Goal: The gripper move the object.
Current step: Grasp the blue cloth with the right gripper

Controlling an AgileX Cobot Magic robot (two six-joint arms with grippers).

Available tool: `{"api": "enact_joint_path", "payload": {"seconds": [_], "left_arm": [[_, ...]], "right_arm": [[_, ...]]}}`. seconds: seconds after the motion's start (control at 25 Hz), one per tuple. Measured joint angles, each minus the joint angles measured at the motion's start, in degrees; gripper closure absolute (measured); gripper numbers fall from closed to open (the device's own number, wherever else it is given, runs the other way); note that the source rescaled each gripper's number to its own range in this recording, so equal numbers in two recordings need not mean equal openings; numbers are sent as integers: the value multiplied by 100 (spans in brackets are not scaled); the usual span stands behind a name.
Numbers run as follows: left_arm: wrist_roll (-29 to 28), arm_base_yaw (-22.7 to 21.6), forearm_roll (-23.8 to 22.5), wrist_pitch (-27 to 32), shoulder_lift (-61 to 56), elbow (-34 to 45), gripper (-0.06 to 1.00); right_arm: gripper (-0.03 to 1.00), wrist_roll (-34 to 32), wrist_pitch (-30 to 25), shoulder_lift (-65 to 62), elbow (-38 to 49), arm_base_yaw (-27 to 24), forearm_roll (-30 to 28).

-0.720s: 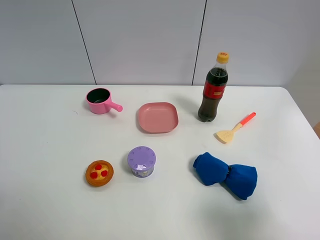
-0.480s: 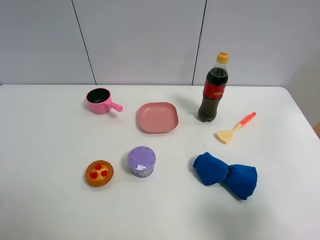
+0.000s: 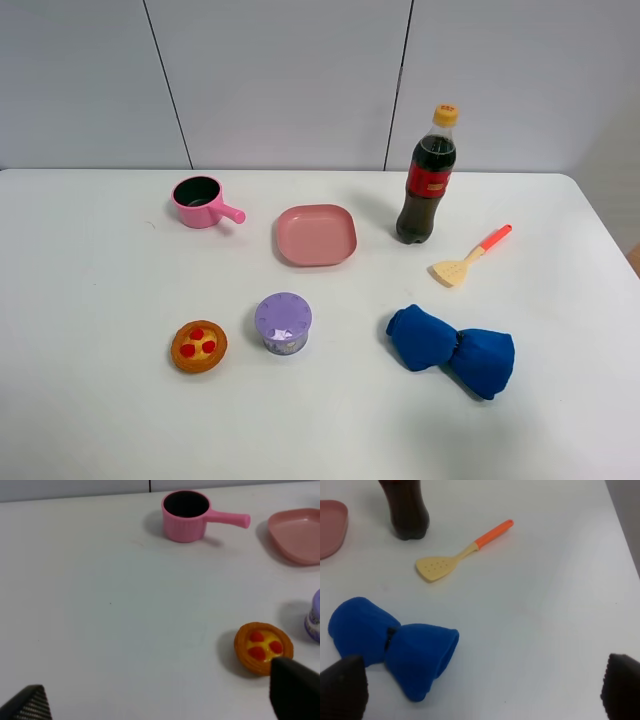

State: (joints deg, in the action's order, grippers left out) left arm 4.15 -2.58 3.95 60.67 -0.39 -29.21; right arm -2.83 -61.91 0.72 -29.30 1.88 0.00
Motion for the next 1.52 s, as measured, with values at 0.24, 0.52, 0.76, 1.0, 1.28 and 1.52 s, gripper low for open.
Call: {"api": "enact_joint_path", "payload": {"seconds": [0.24,0.52,0.76,1.0,1.28,1.52], "left_arm": [[0,0,0,0,0,0,-6],[0,0,0,0,0,0,-6],[0,0,0,0,0,0,-6],[0,0,0,0,0,0,-6],[0,0,-5,0,0,0,-6],[0,0,-5,0,0,0,-6]], "right_arm": [[-2,326,-536,1544,-1442,0,92],[-2,1943,-778,4050,-3104,0,294],[-2,3032,-756,5982,-3612,5,780],[-2,3520,-749,7280,-3632,625,764],[-2,3621,-612,7959,-3632,1982,62],[-2,3462,-452,8660,-3632,2452,-213]]}}
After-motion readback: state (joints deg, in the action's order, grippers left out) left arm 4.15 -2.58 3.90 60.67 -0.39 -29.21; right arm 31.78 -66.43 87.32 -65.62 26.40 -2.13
